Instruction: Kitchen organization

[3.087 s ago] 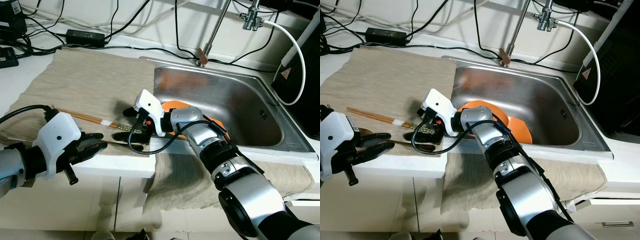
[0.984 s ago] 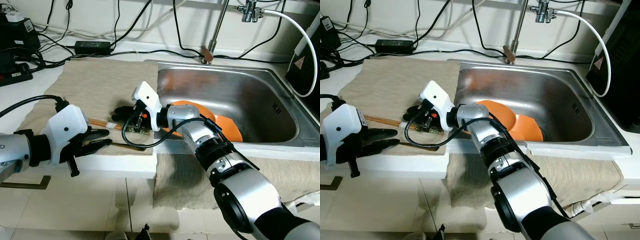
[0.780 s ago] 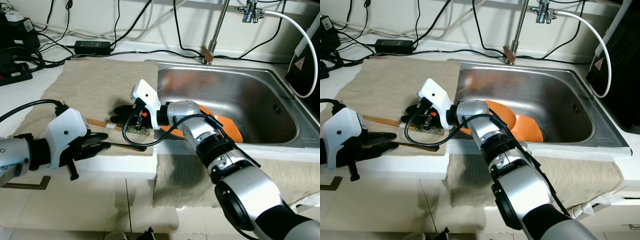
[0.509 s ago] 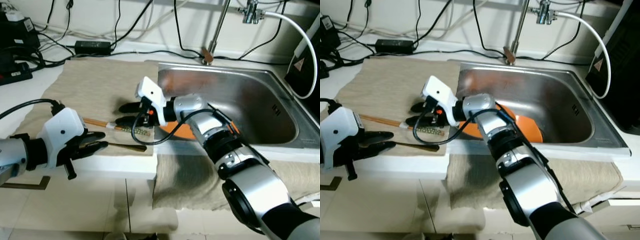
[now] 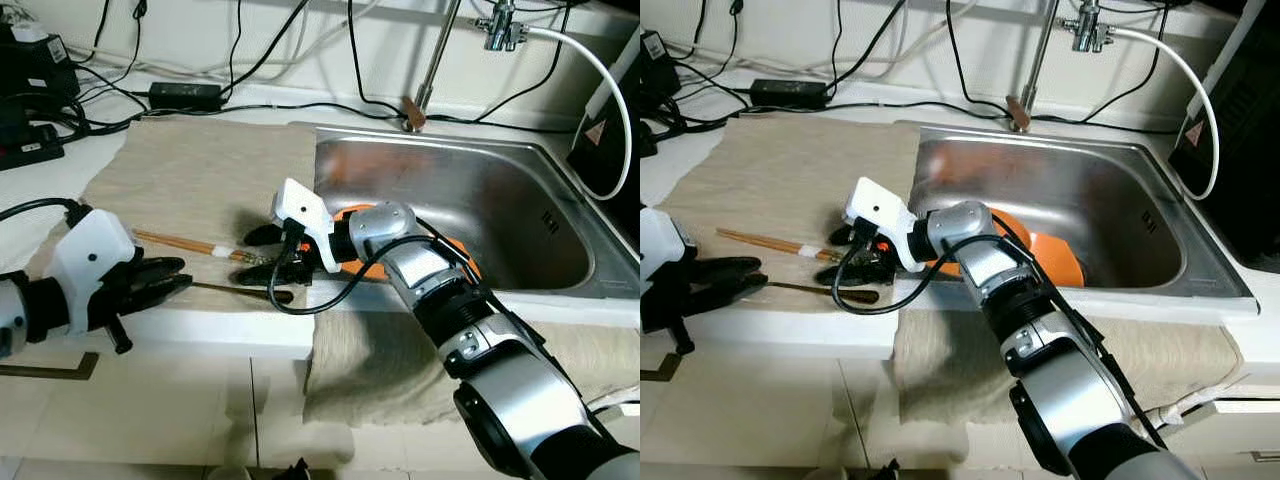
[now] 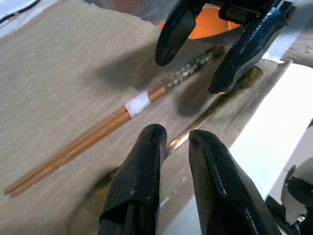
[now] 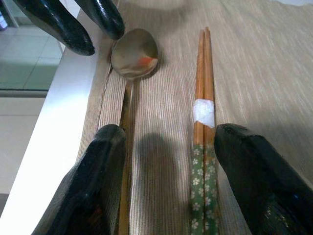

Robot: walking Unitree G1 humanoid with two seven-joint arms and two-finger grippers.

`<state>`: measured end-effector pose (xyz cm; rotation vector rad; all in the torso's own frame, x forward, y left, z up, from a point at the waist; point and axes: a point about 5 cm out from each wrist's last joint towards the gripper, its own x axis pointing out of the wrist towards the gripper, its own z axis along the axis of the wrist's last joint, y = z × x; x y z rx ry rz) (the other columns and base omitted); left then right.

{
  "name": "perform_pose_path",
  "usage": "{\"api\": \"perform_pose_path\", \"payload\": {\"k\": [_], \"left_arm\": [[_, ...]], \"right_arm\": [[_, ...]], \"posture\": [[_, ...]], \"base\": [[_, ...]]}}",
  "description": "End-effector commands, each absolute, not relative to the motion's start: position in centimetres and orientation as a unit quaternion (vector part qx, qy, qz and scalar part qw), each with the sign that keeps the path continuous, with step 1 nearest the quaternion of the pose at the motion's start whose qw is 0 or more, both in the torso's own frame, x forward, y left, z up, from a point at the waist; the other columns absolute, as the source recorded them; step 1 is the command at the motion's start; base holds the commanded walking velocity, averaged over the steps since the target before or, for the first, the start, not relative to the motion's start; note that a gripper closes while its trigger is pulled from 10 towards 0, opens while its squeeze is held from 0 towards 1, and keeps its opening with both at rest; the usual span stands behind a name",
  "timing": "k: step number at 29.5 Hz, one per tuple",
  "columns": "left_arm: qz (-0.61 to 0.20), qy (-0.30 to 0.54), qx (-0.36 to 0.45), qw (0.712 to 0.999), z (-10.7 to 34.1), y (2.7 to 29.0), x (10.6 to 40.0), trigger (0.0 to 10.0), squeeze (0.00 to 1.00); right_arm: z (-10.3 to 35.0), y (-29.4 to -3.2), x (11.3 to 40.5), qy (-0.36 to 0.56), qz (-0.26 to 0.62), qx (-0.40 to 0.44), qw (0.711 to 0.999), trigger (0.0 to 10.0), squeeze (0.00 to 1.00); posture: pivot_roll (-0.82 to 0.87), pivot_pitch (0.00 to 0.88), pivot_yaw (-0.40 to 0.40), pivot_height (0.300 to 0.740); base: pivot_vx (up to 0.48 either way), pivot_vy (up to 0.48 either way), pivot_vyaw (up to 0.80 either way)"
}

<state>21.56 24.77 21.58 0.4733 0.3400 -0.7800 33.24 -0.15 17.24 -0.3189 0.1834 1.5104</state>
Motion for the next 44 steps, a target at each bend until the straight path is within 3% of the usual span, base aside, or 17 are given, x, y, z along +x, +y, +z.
{"api": "perform_pose_path", "payload": {"k": [1, 13, 14, 15, 16, 17, 18, 40, 44], "left_arm": [[-0.380, 0.156, 0.232, 0.882, 22.0, 24.8, 21.5, 10.0, 0.00], [-0.391, 0.153, 0.232, 0.877, 21.9, 24.5, 21.4, 10.0, 0.00], [-0.393, 0.154, 0.232, 0.876, 21.9, 24.4, 21.3, 10.0, 0.00], [-0.394, 0.155, 0.232, 0.875, 21.9, 24.4, 21.3, 10.0, 0.00], [-0.395, 0.155, 0.233, 0.875, 21.9, 24.4, 21.3, 10.0, 0.00], [-0.396, 0.155, 0.233, 0.875, 21.9, 24.4, 21.3, 10.0, 0.00], [-0.396, 0.156, 0.234, 0.874, 21.9, 24.3, 21.3, 10.0, 0.00], [-0.402, 0.161, 0.238, 0.869, 21.6, 24.0, 21.5, 10.0, 0.00], [-0.403, 0.161, 0.239, 0.869, 21.5, 24.0, 21.5, 10.0, 0.00]], "right_arm": [[17.3, -0.5, 33.5, 0.084, 0.673, -0.154, 0.718, 10.0, 0.00], [15.4, -0.9, 33.7, 0.120, 0.652, -0.151, 0.733, 10.0, 0.00], [15.1, -1.0, 33.7, 0.127, 0.652, -0.149, 0.732, 8.3, 0.00], [15.0, -1.0, 33.7, 0.131, 0.653, -0.147, 0.731, 3.8, 0.00], [14.9, -1.1, 33.7, 0.133, 0.654, -0.147, 0.731, 3.8, 0.00], [14.9, -1.1, 33.7, 0.134, 0.653, -0.146, 0.731, 1.0, 0.00], [14.9, -1.1, 33.7, 0.134, 0.653, -0.146, 0.731, 0.0, 0.00], [14.4, -1.3, 33.9, 0.135, 0.644, -0.143, 0.740, 0.0, 0.00], [15.2, -1.2, 34.3, 0.109, 0.637, -0.127, 0.752, 0.0, 0.00]], "posture": [[0.11, 0.000, -0.086, 0.740], [0.11, 0.000, -0.086, 0.740], [0.11, 0.000, -0.086, 0.740], [0.11, 0.000, -0.086, 0.740], [0.11, 0.000, -0.086, 0.740], [0.11, 0.000, -0.086, 0.740], [0.11, 0.000, -0.086, 0.740], [0.11, 0.000, -0.084, 0.740], [0.11, 0.000, -0.082, 0.740]], "base": [[0.000, 0.000, 0.00], [0.000, 0.000, 0.00], [0.000, 0.000, 0.00], [0.000, 0.000, 0.00], [0.000, 0.000, 0.00], [0.000, 0.000, 0.00], [0.000, 0.000, 0.00], [0.000, 0.000, 0.00], [0.000, 0.000, 0.00]]}}
